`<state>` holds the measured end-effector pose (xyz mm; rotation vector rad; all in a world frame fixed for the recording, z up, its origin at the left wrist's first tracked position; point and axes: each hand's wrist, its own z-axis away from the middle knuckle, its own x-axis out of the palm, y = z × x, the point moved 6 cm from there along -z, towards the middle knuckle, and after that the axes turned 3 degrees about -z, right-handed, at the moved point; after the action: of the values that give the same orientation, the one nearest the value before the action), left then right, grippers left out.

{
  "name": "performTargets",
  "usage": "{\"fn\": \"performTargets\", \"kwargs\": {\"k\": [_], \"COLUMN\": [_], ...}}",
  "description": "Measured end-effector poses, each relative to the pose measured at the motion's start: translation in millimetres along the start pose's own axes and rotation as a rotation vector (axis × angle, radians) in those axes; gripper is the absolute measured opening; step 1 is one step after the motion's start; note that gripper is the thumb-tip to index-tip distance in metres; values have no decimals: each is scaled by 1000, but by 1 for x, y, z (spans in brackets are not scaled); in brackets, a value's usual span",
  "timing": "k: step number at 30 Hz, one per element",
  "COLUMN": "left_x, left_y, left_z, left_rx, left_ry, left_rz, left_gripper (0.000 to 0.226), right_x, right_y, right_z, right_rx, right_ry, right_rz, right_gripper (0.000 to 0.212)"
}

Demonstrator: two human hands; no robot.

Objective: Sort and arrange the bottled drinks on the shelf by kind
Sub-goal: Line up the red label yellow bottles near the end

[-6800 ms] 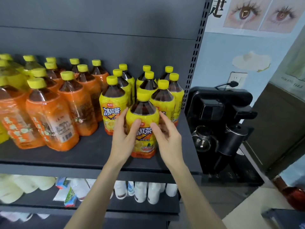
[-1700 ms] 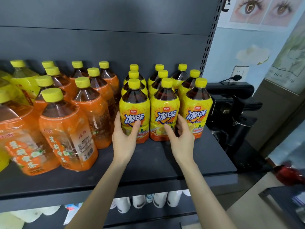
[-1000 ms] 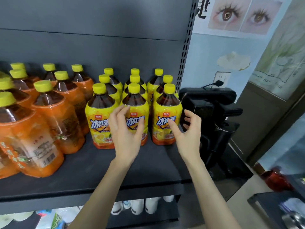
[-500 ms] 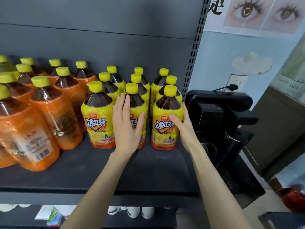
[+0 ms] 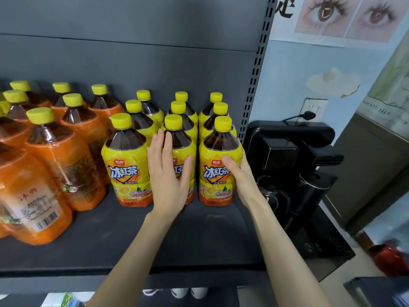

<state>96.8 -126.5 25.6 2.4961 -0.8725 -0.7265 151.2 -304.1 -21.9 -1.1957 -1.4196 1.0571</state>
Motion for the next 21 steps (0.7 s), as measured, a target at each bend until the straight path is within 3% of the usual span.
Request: {"fn": "performTargets", "kwargs": {"k": [4,9,14,21], "left_x": [0,-5,-18,-23], "left_y": [-1,-2,-6,-13], "left_z": [1,1,14,16], "left_rx": [12,62,150,232], "left_ry": [-26,-80,-114,-190], "left_rz": [-13,-42,-124,-208], "left_gripper": [59,61,62,73], "right_x": [5,6,6,6], "right_y": [1,2,7,8], "right_z": [0,9,30,34], "right_rx": [-8,-52,-121,-114], "right_ry": [2,72,85,67], "right_rz": [-1,31,155,198], "right_gripper": [109,92,104,100]}}
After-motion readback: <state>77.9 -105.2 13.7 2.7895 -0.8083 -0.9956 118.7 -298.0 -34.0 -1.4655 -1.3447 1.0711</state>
